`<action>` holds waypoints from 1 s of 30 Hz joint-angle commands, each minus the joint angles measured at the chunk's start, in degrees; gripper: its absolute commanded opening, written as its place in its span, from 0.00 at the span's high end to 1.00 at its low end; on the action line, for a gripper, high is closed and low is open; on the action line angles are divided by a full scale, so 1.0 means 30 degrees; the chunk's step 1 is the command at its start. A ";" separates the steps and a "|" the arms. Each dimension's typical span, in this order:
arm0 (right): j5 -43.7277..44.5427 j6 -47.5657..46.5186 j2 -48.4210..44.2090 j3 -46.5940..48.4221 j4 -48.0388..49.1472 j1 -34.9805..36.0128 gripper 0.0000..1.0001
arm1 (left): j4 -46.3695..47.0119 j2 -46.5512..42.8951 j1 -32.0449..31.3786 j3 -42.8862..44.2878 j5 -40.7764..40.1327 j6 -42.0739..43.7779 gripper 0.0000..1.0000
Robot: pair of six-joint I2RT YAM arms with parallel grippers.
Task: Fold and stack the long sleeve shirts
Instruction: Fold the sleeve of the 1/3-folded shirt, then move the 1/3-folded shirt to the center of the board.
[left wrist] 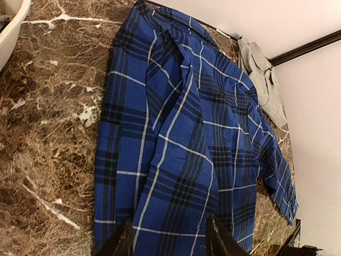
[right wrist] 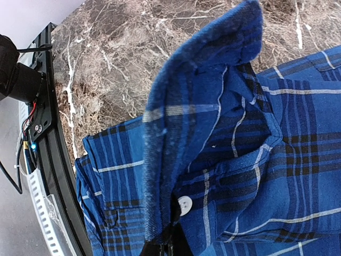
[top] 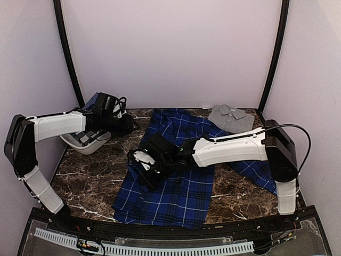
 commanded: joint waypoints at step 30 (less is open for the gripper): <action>0.0596 0.4393 0.0008 -0.0065 0.2992 -0.6265 0.72 | -0.1632 -0.2046 -0.0741 -0.6827 -0.1000 0.0454 0.55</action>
